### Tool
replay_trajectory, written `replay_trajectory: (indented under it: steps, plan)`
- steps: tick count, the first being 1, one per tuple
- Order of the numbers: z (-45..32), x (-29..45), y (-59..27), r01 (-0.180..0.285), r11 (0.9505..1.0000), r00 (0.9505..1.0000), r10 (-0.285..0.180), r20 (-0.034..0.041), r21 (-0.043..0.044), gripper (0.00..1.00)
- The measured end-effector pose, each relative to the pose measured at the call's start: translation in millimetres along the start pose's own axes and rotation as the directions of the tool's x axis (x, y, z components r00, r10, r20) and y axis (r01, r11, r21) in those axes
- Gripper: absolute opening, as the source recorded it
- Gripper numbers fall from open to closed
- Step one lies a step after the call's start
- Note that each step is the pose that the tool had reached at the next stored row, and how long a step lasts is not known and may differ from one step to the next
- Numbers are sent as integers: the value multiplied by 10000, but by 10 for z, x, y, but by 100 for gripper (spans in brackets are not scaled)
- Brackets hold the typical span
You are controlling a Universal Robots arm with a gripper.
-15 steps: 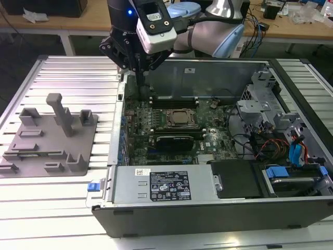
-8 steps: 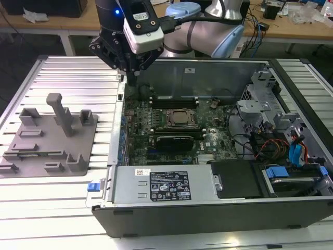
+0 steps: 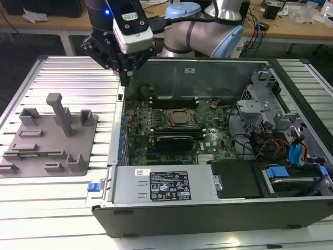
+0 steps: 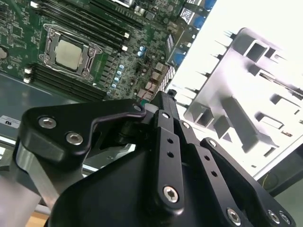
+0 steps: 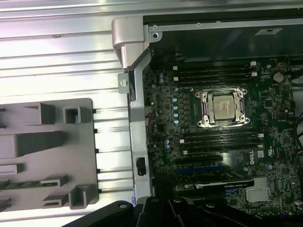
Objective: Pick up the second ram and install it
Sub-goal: 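Reach for the second ram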
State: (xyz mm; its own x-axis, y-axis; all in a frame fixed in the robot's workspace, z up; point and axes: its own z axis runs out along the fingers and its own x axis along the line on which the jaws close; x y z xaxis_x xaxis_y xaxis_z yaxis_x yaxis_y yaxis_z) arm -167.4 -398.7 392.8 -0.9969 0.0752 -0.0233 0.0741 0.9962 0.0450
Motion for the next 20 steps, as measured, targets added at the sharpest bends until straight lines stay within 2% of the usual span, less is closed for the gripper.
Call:
replay_trajectory:
  steps: [9,14,20]
  plan:
    - [-1,160,-12,0,10000,10000,0,0,-1,8]
    - [3,217,-17,0,10000,10000,0,0,0,8]
    - [15,364,-28,0,10000,10000,0,0,0,8]
